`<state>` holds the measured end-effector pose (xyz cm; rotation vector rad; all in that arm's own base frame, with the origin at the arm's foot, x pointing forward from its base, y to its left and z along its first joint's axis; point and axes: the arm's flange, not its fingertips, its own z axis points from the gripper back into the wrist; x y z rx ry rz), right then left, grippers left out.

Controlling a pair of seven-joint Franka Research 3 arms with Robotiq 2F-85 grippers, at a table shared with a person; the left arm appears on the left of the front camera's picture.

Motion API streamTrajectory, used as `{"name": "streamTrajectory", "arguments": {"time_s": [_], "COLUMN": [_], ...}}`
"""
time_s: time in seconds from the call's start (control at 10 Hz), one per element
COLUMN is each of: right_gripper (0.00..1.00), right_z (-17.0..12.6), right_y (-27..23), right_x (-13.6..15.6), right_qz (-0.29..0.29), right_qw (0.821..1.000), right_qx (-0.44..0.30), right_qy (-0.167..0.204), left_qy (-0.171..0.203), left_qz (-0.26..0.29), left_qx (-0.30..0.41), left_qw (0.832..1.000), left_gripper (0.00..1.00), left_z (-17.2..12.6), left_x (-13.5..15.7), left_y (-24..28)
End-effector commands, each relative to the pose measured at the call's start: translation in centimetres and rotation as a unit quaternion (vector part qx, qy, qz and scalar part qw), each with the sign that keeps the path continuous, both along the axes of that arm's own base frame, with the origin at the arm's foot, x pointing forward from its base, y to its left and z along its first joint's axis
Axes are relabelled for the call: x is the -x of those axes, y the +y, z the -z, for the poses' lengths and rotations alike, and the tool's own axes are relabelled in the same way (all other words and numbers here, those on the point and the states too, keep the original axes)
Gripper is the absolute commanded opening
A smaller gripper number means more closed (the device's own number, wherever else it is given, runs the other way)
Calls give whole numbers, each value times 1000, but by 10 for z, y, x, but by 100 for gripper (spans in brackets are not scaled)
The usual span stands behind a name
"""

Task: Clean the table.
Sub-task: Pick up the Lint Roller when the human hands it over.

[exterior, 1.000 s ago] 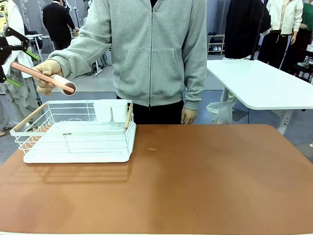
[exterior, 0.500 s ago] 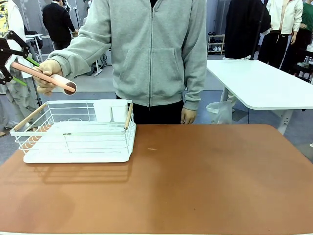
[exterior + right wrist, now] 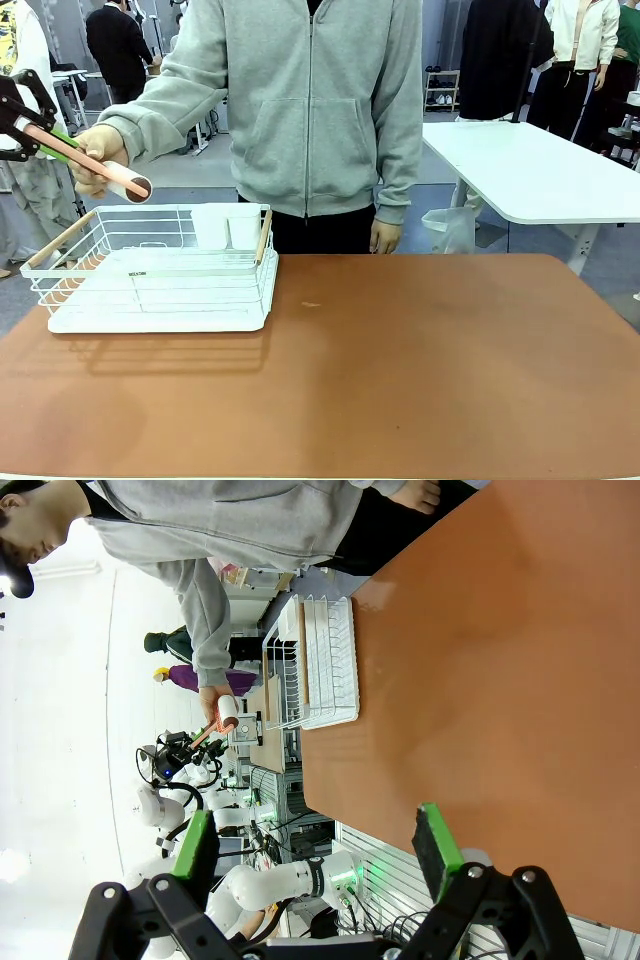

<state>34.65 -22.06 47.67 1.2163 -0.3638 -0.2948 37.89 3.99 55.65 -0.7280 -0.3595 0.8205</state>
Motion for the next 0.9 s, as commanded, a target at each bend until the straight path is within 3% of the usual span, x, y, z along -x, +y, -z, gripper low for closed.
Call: {"name": "streamTrajectory", "arguments": {"time_s": [0.0,0.8], "right_gripper": [100,100], "right_z": [-3,-3], "right_y": [0,0], "right_x": [0,0], "right_qz": [0,0], "right_qw": [1000,1000], "right_qx": [-5,-5], "right_qy": [-8,-8], "left_qy": [-3,1], "left_qz": [-9,1], "left_qx": [11,0], "left_qw": [1000,1000], "left_gripper": [0,0], "left_z": [1,1], "left_x": [-3,0], "left_y": [-2,-1]}}
